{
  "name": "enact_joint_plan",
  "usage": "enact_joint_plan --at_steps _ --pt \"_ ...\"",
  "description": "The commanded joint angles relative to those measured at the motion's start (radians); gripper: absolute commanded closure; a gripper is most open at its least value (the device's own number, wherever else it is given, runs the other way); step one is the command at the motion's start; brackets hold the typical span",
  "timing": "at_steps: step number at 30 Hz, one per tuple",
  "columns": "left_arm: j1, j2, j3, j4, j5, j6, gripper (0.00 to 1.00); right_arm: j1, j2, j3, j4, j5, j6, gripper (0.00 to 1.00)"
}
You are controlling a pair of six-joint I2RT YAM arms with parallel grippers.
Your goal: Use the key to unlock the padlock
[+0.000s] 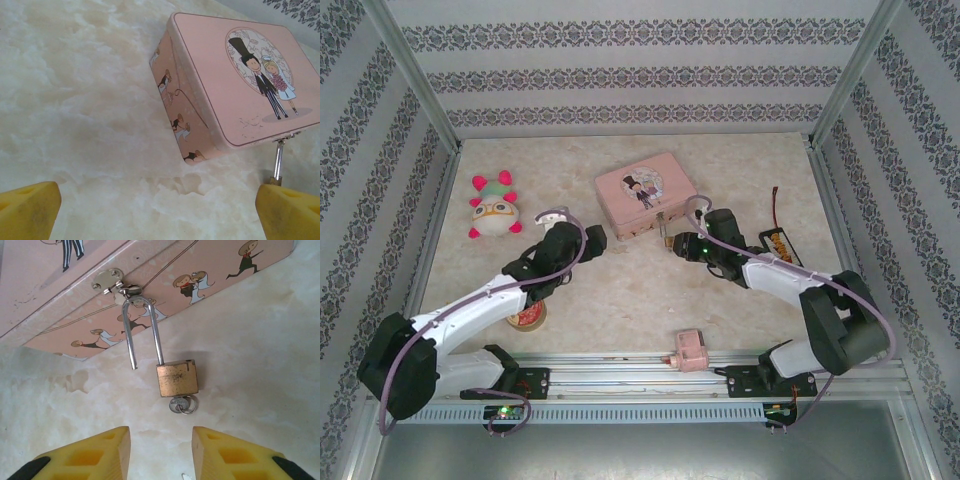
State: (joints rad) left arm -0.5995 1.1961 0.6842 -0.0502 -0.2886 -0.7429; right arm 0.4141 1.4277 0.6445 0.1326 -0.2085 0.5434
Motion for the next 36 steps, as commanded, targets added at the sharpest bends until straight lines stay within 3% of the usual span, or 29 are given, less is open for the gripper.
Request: enact_joint_plan --at_steps 1,7,21,36 --pt "0.021 0.030 0.051 -0.017 0.020 0.037 0.01 -0.014 0.003 0.038 -0.076 0.001 -0.030 0.62" --pt "0.041 0.129 0.124 0.016 0.060 0.033 0.01 -0.017 0.112 0.127 -0.128 -0.008 -0.065 0.61" --pt "0.068 0.528 0.456 -0.130 0.103 -0.012 0.01 -0.017 0.308 0.277 -0.149 -0.017 -0.120 0.57" --pt "0.096 0.620 0.494 -0.204 0.049 -0.006 0.01 -0.017 0.400 0.341 -0.180 -0.006 -0.140 0.56"
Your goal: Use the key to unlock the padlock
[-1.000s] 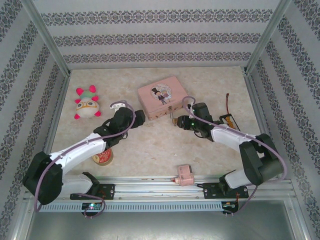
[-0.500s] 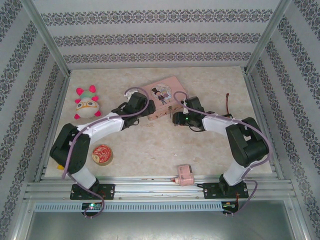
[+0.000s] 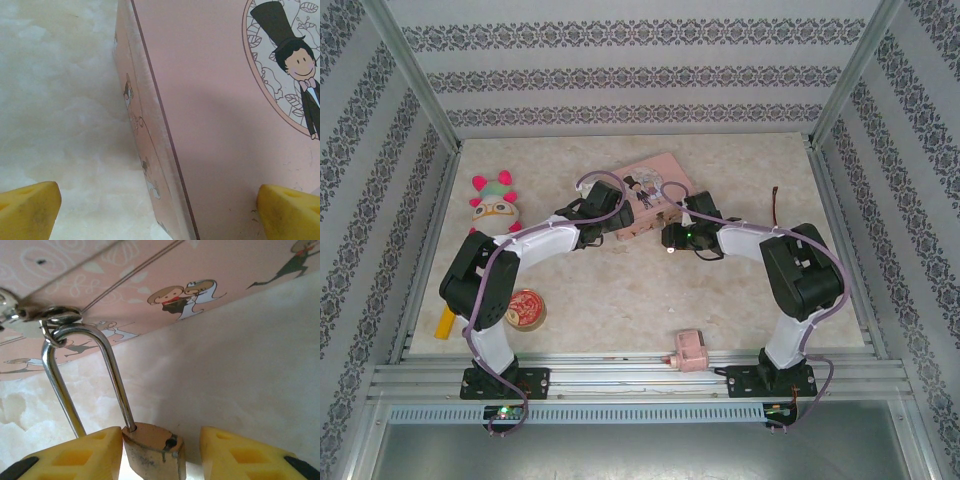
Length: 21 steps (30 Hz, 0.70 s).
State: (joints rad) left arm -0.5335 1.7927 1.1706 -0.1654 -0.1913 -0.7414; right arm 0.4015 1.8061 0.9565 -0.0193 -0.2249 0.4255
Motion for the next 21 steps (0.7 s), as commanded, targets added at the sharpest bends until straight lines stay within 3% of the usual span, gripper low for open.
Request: enact_joint_plan --at_steps 1,7,21 --pt "0.033 0.023 0.004 -0.092 -0.050 -0.007 0.01 -0.005 0.024 0.030 -0.030 0.014 -0.022 0.56" --pt "0.047 0.008 -0.005 -0.104 -0.072 0.013 0.01 -0.006 0.019 0.016 -0.033 0.021 -0.021 0.61" --pt "0.017 -0.053 0.022 -0.107 -0.078 0.056 0.01 -0.012 -0.010 -0.014 -0.023 -0.030 -0.003 0.85"
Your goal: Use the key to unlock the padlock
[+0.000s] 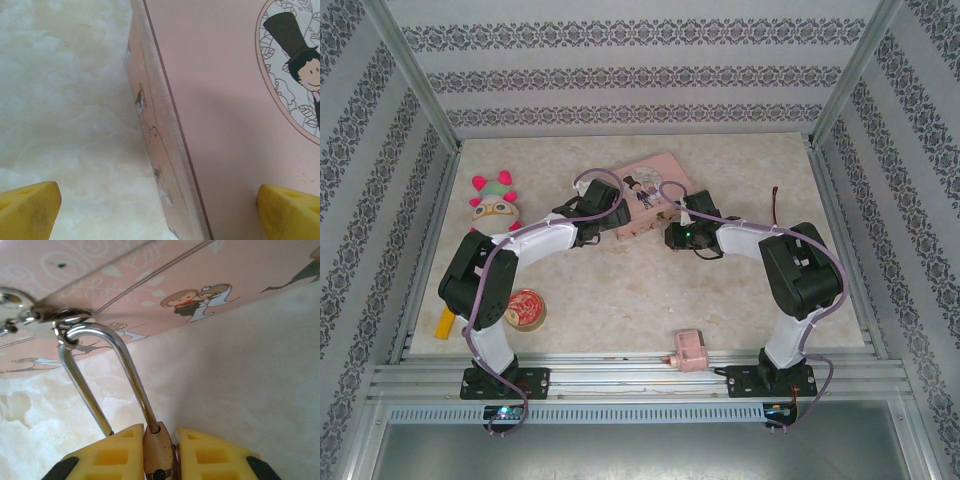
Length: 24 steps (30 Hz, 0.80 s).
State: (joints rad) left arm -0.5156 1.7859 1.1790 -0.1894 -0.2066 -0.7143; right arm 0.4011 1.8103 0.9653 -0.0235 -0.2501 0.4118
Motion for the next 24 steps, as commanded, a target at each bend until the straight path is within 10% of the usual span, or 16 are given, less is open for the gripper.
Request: enact_joint_plan --at_steps 1,24 --pt "-0.013 -0.054 0.017 -0.084 -0.073 0.031 0.01 -0.011 -0.019 -0.028 -0.014 -0.011 0.025 0.86" --pt "-0.161 0.060 0.052 -0.094 -0.156 -0.063 0.01 -0.025 -0.139 -0.196 0.093 -0.087 0.278 1.00"
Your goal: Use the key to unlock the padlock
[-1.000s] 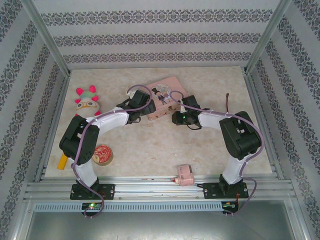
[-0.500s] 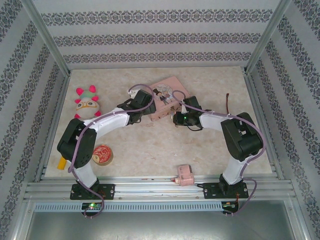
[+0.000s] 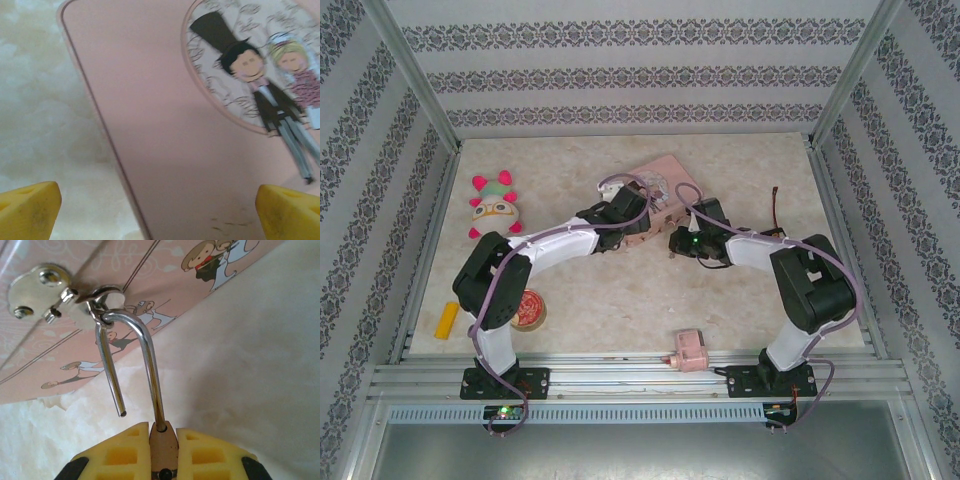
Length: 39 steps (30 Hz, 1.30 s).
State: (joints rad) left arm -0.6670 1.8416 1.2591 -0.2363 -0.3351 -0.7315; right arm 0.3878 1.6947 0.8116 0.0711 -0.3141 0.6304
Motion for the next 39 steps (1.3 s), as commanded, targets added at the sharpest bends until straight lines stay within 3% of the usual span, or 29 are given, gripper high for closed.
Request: enact_joint_plan --at_steps 1,18,22,26,39 --pt "-0.009 0.004 -0.037 -0.050 -0.030 -0.053 0.01 -0.013 -0.028 -0.055 0.014 -0.029 0.075 1.00" --pt "-0.009 -0.066 -0.139 -0.070 -0.069 -0.137 0.01 0.008 -0.147 -0.265 0.183 0.027 0.277 1.00" --pt "-0.019 -0.074 -0.135 -0.051 -0.055 -0.096 0.01 0.008 -0.141 -0.267 0.208 0.026 0.289 1.00" --pt "-0.071 -0.079 -0.072 -0.098 -0.131 -0.052 0.01 0.014 -0.132 -0.259 0.226 0.008 0.295 1.00" --pt "-0.103 -0.021 -0.039 -0.115 -0.122 -0.094 0.01 0.020 -0.136 -0.258 0.236 0.023 0.318 1.00"
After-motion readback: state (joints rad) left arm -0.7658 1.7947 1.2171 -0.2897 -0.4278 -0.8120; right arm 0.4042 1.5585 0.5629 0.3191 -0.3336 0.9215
